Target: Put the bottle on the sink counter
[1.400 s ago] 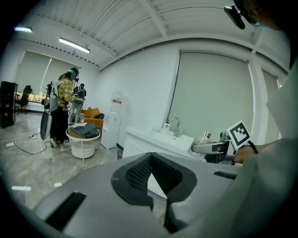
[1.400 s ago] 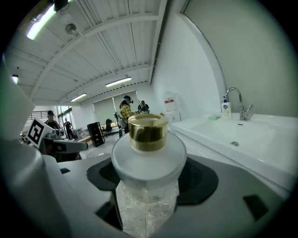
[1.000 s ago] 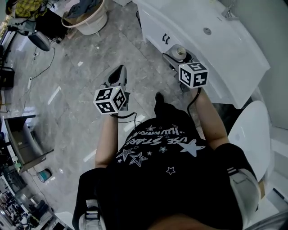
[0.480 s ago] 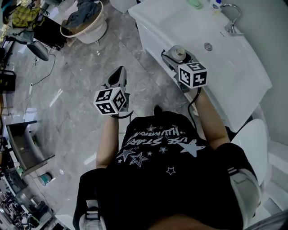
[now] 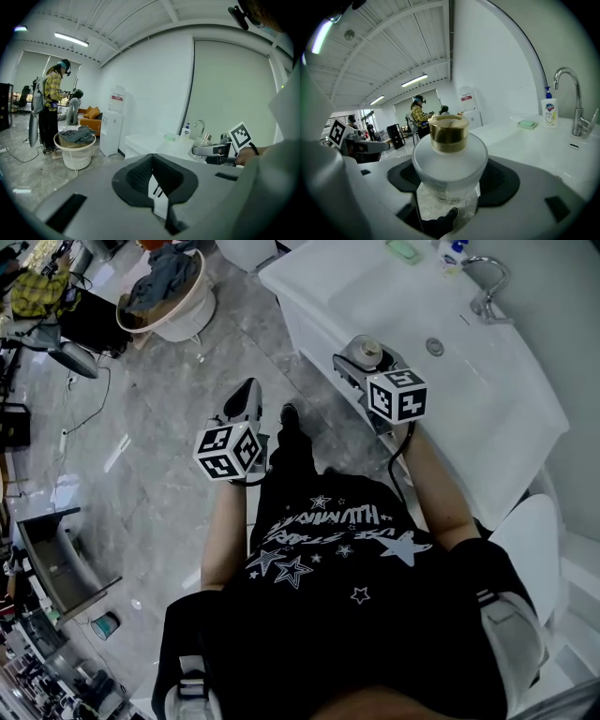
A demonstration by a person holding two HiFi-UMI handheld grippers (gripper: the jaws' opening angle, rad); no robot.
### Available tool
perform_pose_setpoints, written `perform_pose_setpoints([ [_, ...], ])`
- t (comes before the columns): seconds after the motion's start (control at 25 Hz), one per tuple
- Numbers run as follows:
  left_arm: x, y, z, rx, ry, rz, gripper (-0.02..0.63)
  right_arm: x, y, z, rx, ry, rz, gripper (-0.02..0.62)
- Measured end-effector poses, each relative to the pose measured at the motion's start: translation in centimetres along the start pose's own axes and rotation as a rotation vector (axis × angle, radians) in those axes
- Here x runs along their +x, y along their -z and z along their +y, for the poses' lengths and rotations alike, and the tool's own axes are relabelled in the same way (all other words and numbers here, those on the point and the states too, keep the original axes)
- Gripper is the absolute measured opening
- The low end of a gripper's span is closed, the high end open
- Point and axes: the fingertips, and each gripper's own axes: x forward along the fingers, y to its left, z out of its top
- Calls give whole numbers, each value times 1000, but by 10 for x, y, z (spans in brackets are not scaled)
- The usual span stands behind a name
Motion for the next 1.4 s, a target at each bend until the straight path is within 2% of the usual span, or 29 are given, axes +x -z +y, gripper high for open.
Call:
perform_pose_setpoints([
  [0.52, 147, -61, 61, 7, 129, 20, 6, 107, -56, -71, 11, 119, 1, 322],
  [0.84, 232, -100, 102, 29, 214, 99, 7, 177, -94, -113, 53, 214, 27, 322],
  [1.16, 305, -110, 127, 55, 264, 155, 6, 240, -102, -158, 67, 275, 57, 322],
  [1.4, 345, -117, 150, 53, 287, 186, 7, 285, -110, -178, 39, 307, 79, 322],
])
